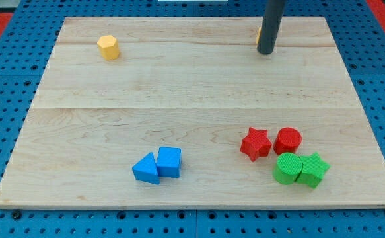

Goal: Point your arm at the top left of the hexagon

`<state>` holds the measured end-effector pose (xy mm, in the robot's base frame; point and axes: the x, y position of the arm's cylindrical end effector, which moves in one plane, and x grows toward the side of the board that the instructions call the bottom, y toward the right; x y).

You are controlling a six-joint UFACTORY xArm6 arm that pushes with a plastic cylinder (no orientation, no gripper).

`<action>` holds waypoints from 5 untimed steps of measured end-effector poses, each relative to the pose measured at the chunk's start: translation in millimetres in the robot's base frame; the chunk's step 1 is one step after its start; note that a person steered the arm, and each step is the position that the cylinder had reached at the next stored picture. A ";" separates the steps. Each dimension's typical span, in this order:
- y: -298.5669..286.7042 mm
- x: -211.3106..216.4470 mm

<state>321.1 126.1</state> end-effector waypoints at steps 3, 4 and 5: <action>-369.1 -7.7; -420.1 -51.5; -323.7 -58.3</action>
<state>262.8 -197.6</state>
